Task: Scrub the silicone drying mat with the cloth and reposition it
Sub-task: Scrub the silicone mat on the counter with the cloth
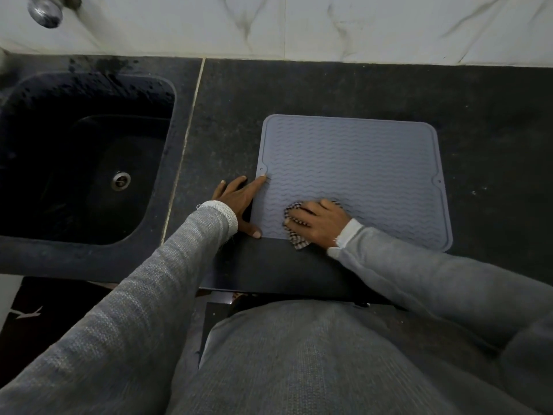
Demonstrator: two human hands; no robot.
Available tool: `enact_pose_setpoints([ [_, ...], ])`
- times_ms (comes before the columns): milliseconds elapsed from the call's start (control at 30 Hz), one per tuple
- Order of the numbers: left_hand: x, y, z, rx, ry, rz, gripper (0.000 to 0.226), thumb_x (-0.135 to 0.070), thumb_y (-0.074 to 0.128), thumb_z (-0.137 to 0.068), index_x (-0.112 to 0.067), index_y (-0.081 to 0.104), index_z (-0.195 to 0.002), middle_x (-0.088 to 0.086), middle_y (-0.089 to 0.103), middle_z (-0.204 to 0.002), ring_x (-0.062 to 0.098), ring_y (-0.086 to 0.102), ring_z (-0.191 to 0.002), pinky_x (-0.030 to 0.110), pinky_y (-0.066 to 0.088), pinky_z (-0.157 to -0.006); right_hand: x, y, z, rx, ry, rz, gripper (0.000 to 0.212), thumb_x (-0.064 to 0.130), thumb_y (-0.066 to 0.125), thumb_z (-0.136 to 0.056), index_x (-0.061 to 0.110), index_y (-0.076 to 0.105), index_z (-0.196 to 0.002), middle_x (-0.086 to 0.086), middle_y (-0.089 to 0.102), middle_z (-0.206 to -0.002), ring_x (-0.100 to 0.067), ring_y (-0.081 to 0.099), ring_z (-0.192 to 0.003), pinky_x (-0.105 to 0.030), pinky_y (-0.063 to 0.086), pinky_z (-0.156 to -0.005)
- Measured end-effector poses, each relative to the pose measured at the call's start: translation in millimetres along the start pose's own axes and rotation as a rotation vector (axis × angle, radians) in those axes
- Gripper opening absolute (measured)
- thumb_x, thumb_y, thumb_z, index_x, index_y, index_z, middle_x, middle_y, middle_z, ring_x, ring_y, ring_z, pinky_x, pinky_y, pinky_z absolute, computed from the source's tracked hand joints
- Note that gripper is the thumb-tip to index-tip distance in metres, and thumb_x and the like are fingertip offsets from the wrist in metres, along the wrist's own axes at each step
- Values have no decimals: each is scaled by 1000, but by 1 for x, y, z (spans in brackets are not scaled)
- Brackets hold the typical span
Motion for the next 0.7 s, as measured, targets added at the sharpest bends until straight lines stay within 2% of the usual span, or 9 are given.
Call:
enact_pose_setpoints([
  [67, 0, 0, 0, 2, -4, 3, 133, -58, 80, -52, -38, -11, -146, 4, 14, -156, 21, -4, -144, 51, -7, -112, -8, -5, 12, 19, -21, 24, 17, 20, 70, -73, 26, 75, -88, 4, 73, -94, -18, 68, -78, -26, 49, -60],
  [167, 0, 0, -1, 4, -14, 5, 133, -59, 80, -51, -39, -11, -146, 7, 13, -156, 21, -5, -144, 50, -7, -112, -11, -8, 1, 88, -28, 18, 28, 29, 80, -60, 29, 74, -88, 6, 72, -95, -18, 68, -80, -25, 49, -62],
  [233, 0, 1, -1, 2, -23, -2, 133, -58, 80, -51, -40, -12, -145, 6, 13, -156, 20, -4, -144, 50, -7, -113, -4, -7, -17, 84, -10, -4, 30, 33, 78, -62, 31, 73, -91, 6, 72, -97, -17, 67, -83, -25, 50, -63],
  [367, -1, 0, -1, -6, -33, -20, 133, -58, 80, -51, -40, -12, -145, 5, 13, -156, 20, -3, -144, 50, -5, -113, 16, 0, -37, 73, -11, -34, 19, 26, 77, -67, 30, 74, -85, 8, 72, -88, -16, 67, -78, -24, 49, -60],
  [467, 0, 0, 1, -8, -20, 0, 133, -58, 80, -51, -40, -11, -145, 5, 13, -156, 19, -4, -144, 50, -6, -113, 2, 0, -3, 23, -6, -15, 16, 21, 70, -75, 28, 74, -89, 7, 72, -91, -18, 68, -77, -25, 48, -60],
  [567, 0, -1, 2, 1, -35, 5, 132, -58, 81, -52, -40, -11, -146, 9, 10, -156, 20, -5, -144, 50, -7, -114, -19, -4, 39, -27, 20, 28, 23, 18, 54, -82, 26, 75, -90, 6, 73, -93, -18, 68, -76, -26, 47, -61],
  [700, -2, -2, 2, 18, -41, -5, 132, -58, 80, -53, -39, -11, -146, 9, 10, -156, 20, -5, -144, 51, -6, -114, -28, -11, 42, -7, 43, -4, 25, 21, 52, -80, 28, 75, -83, 7, 73, -90, -18, 69, -75, -24, 47, -61],
])
Point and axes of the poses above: each hand's wrist, its own z-axis away from the middle knuckle, its own y-axis out of the palm, x = y × z, the point moved 5 cm from there along -z, towards the middle knuckle
